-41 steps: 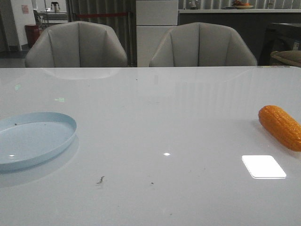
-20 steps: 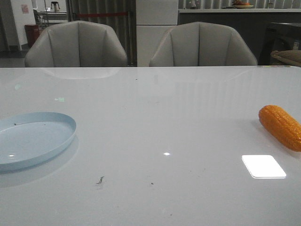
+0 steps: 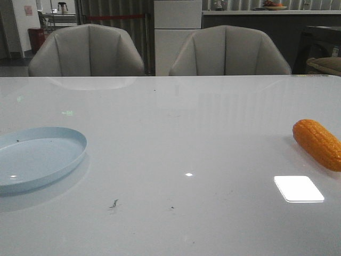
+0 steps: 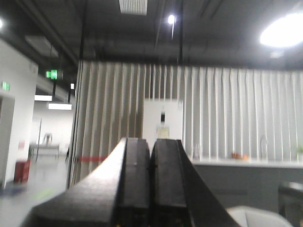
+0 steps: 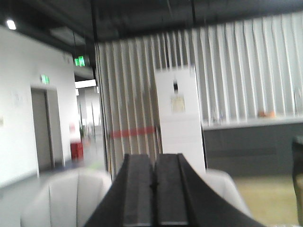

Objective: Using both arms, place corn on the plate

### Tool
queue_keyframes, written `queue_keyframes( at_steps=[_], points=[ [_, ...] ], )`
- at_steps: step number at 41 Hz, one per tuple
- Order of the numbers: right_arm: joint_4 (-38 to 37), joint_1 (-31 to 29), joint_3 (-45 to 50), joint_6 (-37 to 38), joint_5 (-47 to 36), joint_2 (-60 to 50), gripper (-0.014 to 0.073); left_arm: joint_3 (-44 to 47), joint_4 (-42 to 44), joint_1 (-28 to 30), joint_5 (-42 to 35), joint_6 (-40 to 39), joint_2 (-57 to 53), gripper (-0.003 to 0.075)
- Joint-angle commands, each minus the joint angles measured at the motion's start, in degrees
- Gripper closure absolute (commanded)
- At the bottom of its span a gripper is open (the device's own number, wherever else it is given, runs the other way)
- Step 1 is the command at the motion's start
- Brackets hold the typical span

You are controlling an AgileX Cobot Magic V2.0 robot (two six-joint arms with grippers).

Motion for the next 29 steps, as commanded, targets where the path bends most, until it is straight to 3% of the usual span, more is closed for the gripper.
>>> queue_keyframes(
  at_steps=[1, 5, 8, 12, 24, 29],
  points=[
    [-0.2, 0.0, -1.9, 0.2, 1.9, 6.5, 0.0565, -2.0, 0.2, 0.1, -1.4, -0.1, 6.4, 0.0631],
    [-0.2, 0.0, -1.9, 0.2, 11.5, 11.5, 0.0565, -1.9, 0.2, 0.1, 5.8, -0.1, 11.1, 0.0631],
    [-0.2, 0.0, -1.9, 0.2, 21.5, 16.1, 0.0565, -1.9, 0.2, 0.1, 15.9, -0.1, 16.1, 0.0631],
    [-0.2, 0.0, -1.9, 0.2, 28.5, 20.1, 0.0565, -1.9, 0.2, 0.1, 23.6, -0.1, 20.9, 0.0631],
    [-0.3, 0.0, -1.9, 0.2, 29.4, 24.8, 0.0554, -1.9, -3.5, 0.1, 22.3, -0.1, 29.1, 0.0627],
    [-1.7, 0.0, -1.9, 0.2, 29.4, 24.9, 0.0442, -1.9, -7.3, 0.1, 23.9, 0.0, 30.9, 0.0592]
  ],
)
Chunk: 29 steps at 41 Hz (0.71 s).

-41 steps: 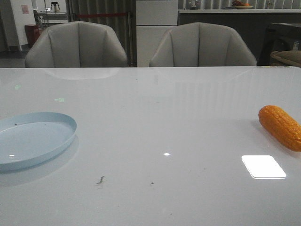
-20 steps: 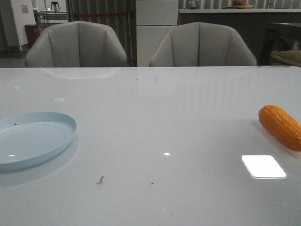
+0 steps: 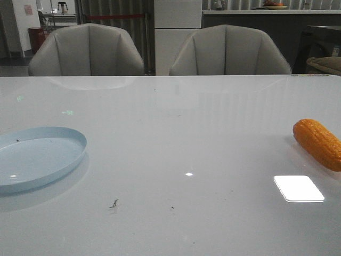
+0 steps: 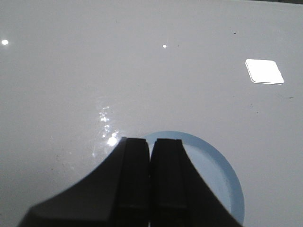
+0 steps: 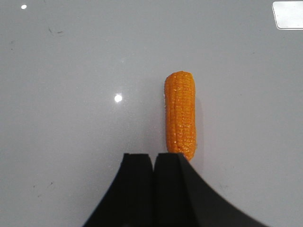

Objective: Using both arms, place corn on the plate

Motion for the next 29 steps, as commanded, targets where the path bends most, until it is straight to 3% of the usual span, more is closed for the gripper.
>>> queue_keyframes(
  at_steps=[1, 7, 10, 25, 29],
  points=[
    [-2.1, 0.0, -1.9, 0.2, -3.8, -0.4, 0.0413, -1.9, -2.3, 0.1, -3.1, 0.0, 0.8, 0.0593],
    [-3.0, 0.0, -1.9, 0.2, -3.8, -0.4, 0.0183, -1.9, -2.4, 0.1, -4.0, 0.0, 2.1, 0.0612],
    [-3.0, 0.0, -1.9, 0.2, -3.8, -0.4, 0.0141, -1.9, -2.4, 0.1, -4.4, 0.0, 2.4, 0.0627],
    [-3.0, 0.0, -1.9, 0.2, -3.7, -0.4, 0.0139, -1.9, -1.7, 0.1, -5.2, 0.0, 2.4, 0.0629],
    [-3.0, 0.0, -1.9, 0.2, -3.7, -0.4, 0.0139, -1.9, -1.2, 0.1, -5.4, 0.0, 2.5, 0.0598]
  ],
)
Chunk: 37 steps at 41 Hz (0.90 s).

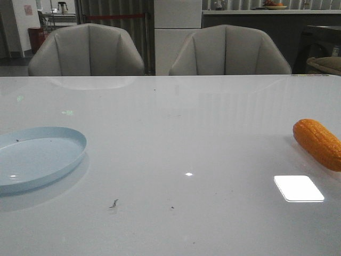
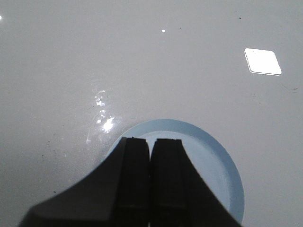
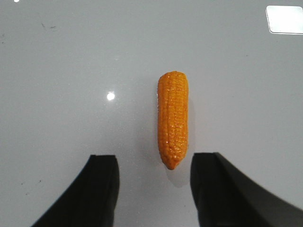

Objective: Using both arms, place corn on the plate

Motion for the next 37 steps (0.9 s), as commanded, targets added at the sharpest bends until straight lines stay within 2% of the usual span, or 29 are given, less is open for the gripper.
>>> queue_keyframes(
  at_steps=[1, 4, 10, 13, 22, 30, 37],
  points=[
    [-0.7, 0.0, -1.9, 0.2, -3.7, -0.5, 0.0139, -1.9, 0.7, 0.1, -4.8, 0.0, -0.5, 0.0584],
    [-0.7, 0.0, -1.9, 0.2, -3.7, -0.5, 0.0139, -1.9, 1.9, 0.1, -4.8, 0.0, 0.1, 0.0514],
    [-0.7, 0.0, -1.9, 0.2, -3.7, -0.5, 0.0139, -1.9, 2.0, 0.1, -4.9, 0.0, 1.7, 0.0287],
    [-0.7, 0.0, -1.9, 0.2, -3.7, -0.5, 0.0139, -1.9, 2.0, 0.1, -5.3, 0.0, 2.8, 0.0232],
    [-0.7, 0.0, -1.9, 0.2, -3.5, -0.5, 0.0139, -2.5, -1.1, 1.4, -3.8, -0.8, 5.9, 0.0229],
    [-0.7, 0.0, -1.9, 0.2, -3.4, -0.5, 0.0139, -7.9, -6.2, 8.3, 2.7, -0.9, 12.6, 0.0229],
    [-0.7, 0.0, -1.9, 0.2, -3.4, -0.5, 0.0139, -15.4, -5.8, 9.2, 10.2, 2.8, 22.0, 0.023]
  ],
)
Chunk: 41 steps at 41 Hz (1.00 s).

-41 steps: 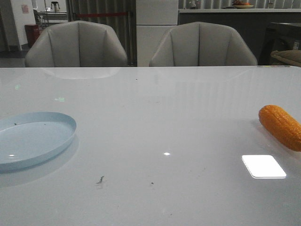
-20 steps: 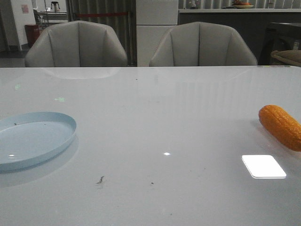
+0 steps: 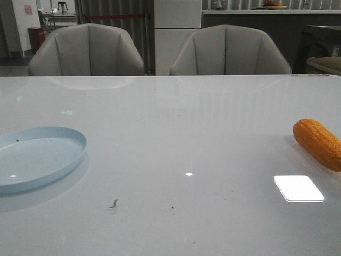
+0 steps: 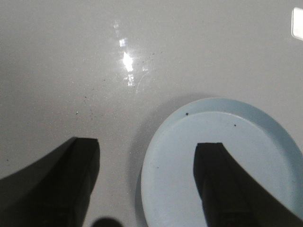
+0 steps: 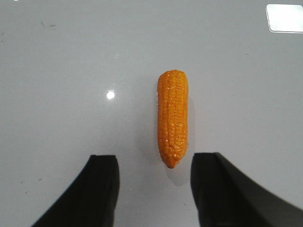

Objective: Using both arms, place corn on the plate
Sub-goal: 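Grasp the rim of the light blue plate with the left gripper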

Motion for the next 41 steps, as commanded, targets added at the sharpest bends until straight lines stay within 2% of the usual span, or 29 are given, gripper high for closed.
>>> queue_keyframes(
  at_steps=[1, 13, 26, 30, 39, 41],
  points=[
    [-0.7, 0.0, -1.9, 0.2, -3.7, -0.5, 0.0139, -5.8, -1.0, 0.0, 1.5, 1.6, 3.9, 0.023],
    [-0.7, 0.0, -1.9, 0.2, -3.8, -0.5, 0.0141, -15.3, -1.0, 0.0, 9.8, 1.6, 18.4, 0.023],
    [-0.7, 0.0, -1.9, 0.2, -3.8, -0.5, 0.014, -17.2, -1.1, 0.0, 12.6, 1.6, 23.6, 0.0245],
    [-0.7, 0.0, -1.9, 0.2, -3.8, -0.5, 0.014, -17.2, -1.1, 0.0, 13.3, 1.6, 24.5, 0.0335],
    [-0.7, 0.0, -1.9, 0.2, -3.8, -0.5, 0.014, -17.2, -1.1, 0.0, 15.3, 1.6, 25.5, 0.0629],
    [-0.7, 0.0, -1.9, 0.2, -3.8, -0.5, 0.014, -17.6, -1.1, 0.0, 15.6, 1.6, 25.5, 0.0626]
  ],
)
